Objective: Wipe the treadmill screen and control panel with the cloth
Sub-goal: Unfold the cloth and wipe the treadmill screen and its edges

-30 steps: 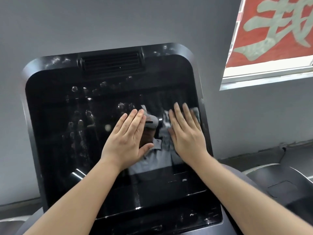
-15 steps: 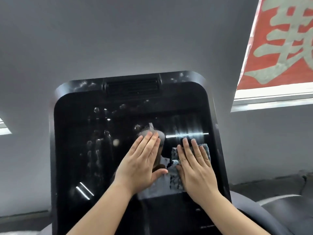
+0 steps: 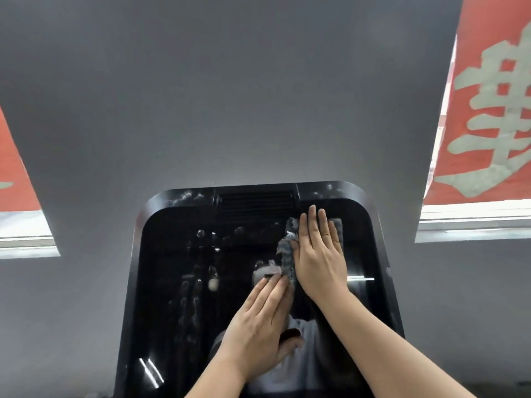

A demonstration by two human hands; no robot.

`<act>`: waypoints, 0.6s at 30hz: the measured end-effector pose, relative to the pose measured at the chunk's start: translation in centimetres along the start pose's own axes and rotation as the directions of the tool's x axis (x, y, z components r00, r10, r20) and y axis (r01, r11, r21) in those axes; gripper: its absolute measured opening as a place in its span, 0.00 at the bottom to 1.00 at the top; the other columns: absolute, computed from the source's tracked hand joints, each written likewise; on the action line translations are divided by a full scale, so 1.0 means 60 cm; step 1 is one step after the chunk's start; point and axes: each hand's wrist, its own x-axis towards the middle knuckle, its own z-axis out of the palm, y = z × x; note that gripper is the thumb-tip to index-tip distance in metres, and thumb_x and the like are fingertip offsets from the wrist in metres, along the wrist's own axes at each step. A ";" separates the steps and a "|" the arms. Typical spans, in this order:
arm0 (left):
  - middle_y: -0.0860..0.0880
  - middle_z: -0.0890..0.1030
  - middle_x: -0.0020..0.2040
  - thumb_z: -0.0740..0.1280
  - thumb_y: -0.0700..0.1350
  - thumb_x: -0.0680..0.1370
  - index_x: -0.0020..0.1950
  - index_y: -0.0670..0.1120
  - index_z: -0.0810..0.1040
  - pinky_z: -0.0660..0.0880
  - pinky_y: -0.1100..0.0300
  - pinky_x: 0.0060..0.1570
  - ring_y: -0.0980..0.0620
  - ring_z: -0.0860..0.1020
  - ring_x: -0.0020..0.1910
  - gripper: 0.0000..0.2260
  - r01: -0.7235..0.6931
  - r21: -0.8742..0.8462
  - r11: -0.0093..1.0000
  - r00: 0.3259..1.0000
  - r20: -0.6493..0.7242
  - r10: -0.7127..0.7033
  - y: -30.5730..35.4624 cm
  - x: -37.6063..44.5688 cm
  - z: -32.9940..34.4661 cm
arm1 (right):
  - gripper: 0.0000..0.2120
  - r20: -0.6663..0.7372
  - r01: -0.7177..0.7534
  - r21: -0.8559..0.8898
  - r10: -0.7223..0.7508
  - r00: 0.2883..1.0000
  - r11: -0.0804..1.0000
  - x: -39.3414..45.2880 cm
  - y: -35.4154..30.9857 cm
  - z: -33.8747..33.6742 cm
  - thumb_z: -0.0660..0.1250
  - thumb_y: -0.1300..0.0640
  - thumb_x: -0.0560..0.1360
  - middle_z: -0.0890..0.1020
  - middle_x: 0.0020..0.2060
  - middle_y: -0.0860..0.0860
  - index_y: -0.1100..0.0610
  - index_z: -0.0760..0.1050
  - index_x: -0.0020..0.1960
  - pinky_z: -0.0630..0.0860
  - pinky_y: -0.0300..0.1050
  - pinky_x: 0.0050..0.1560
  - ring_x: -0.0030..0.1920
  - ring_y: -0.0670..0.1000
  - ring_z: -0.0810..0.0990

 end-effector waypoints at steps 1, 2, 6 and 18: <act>0.41 0.65 0.78 0.50 0.66 0.82 0.78 0.38 0.59 0.59 0.48 0.74 0.45 0.58 0.80 0.36 0.003 -0.008 1.000 1.000 0.006 -0.003 -0.001 0.000 -0.002 | 0.28 -0.006 -0.001 0.000 0.001 1.000 1.000 -0.007 -0.003 0.000 0.48 0.47 0.84 0.55 0.79 0.59 0.63 0.55 0.79 0.48 0.53 0.78 0.80 0.58 0.51; 0.41 0.65 0.78 0.50 0.66 0.82 0.78 0.38 0.60 0.60 0.48 0.74 0.45 0.58 0.80 0.36 0.006 -0.017 1.000 1.000 0.006 -0.006 -0.003 -0.001 -0.004 | 0.28 -0.008 0.010 -0.002 -0.010 1.000 1.000 -0.015 -0.005 -0.001 0.48 0.48 0.84 0.56 0.79 0.59 0.63 0.56 0.78 0.50 0.54 0.78 0.80 0.58 0.52; 0.42 0.68 0.76 0.57 0.67 0.81 0.76 0.39 0.69 0.61 0.46 0.74 0.43 0.63 0.78 0.36 -0.005 -0.033 0.999 0.997 -0.077 0.003 -0.041 -0.015 -0.022 | 0.28 -0.078 0.069 0.033 -0.066 0.995 0.997 -0.031 0.004 -0.004 0.52 0.47 0.84 0.57 0.78 0.61 0.64 0.61 0.77 0.56 0.56 0.77 0.79 0.59 0.54; 0.37 0.68 0.76 0.55 0.65 0.80 0.73 0.35 0.71 0.54 0.45 0.78 0.39 0.66 0.76 0.37 0.266 0.208 0.941 0.964 -0.078 -0.255 -0.346 -0.146 -0.080 | 0.14 -0.303 -0.248 0.177 0.293 0.907 0.952 -0.026 -0.041 0.011 0.67 0.57 0.80 0.78 0.60 0.65 0.67 0.79 0.60 0.64 0.63 0.73 0.69 0.66 0.72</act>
